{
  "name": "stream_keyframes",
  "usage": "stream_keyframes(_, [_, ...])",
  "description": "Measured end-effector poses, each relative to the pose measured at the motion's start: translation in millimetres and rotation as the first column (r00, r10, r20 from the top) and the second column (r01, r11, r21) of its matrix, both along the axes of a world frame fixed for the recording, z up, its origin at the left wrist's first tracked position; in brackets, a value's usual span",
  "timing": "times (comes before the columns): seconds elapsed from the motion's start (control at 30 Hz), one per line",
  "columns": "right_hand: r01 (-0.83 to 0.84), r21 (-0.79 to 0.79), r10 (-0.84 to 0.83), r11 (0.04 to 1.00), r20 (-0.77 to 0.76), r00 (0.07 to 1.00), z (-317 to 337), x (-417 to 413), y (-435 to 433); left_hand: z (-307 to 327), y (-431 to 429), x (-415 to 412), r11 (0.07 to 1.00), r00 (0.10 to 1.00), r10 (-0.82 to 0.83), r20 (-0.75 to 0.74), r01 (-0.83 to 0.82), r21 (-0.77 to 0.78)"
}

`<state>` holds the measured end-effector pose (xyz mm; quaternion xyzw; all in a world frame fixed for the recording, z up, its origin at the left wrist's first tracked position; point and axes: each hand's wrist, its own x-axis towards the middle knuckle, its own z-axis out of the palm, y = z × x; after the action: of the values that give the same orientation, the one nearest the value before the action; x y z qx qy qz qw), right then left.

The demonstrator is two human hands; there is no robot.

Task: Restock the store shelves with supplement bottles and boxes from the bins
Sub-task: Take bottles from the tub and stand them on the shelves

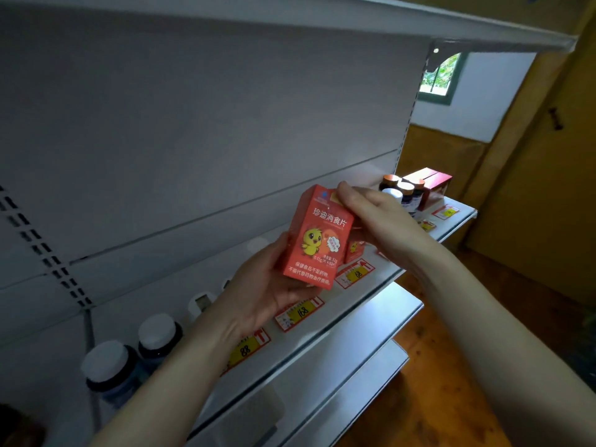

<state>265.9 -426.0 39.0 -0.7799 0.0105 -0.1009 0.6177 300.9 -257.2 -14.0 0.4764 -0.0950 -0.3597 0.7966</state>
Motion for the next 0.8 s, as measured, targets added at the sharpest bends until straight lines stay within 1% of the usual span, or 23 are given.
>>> stream_keyframes(0.07, [-0.013, -0.026, 0.013, 1.000, 0.003, 1.000, 1, 3, -5, -4, -5, 5, 0.980, 0.981, 0.084, 0.174, -0.113, 0.165])
stream_keyframes(0.1, [-0.013, -0.027, 0.013, 1.000, 0.003, 1.000, 2, 5, -9, -3, -7, 5, 0.963, 0.962, 0.104, 0.252, -0.160, 0.215])
stream_keyframes(0.17, [-0.007, -0.024, 0.007, 1.000, 0.007, 1.000, 3, 12, -18, 1, -14, 7, 0.941, 0.931, 0.121, 0.345, -0.218, 0.257])
stream_keyframes(0.23, [0.001, -0.025, -0.001, 1.000, 0.017, 1.000, 2, 20, -30, 4, -21, 5, 0.931, 0.903, 0.110, 0.416, -0.241, 0.275])
stream_keyframes(0.33, [-0.036, -0.047, 0.037, 0.998, 0.028, 0.999, 4, 33, -54, 4, -40, 4, 0.883, 0.796, 0.051, 0.603, -0.319, 0.345])
stream_keyframes(0.4, [-0.112, -0.136, 0.116, 0.984, 0.023, 0.993, 10, 41, -75, 7, -57, 7, 0.854, 0.766, 0.094, 0.636, -0.390, 0.344])
stream_keyframes(0.5, [-0.243, -0.300, 0.251, 0.922, -0.010, 0.968, 29, 53, -107, 7, -83, 13, 0.840, 0.721, 0.140, 0.678, -0.449, 0.304])
stream_keyframes(0.57, [-0.305, -0.340, 0.314, 0.889, -0.031, 0.949, 37, 62, -125, 3, -96, 19, 0.821, 0.698, 0.170, 0.696, -0.491, 0.291])
stream_keyframes(0.63, [-0.351, -0.332, 0.363, 0.876, -0.029, 0.932, 40, 72, -134, -2, -108, 21, 0.776, 0.668, 0.189, 0.719, -0.551, 0.308])
stream_keyframes(0.7, [-0.373, -0.332, 0.396, 0.867, 0.002, 0.918, 38, 80, -138, -7, -121, 19, 0.665, 0.602, 0.189, 0.776, -0.660, 0.350])
stream_keyframes(0.73, [-0.379, -0.328, 0.407, 0.865, 0.017, 0.913, 35, 85, -140, -9, -127, 16, 0.572, 0.551, 0.198, 0.811, -0.737, 0.361])
stream_keyframes(0.8, [-0.386, -0.308, 0.421, 0.869, 0.052, 0.906, 29, 94, -142, -17, -139, 6, 0.329, 0.422, 0.207, 0.883, -0.880, 0.343])
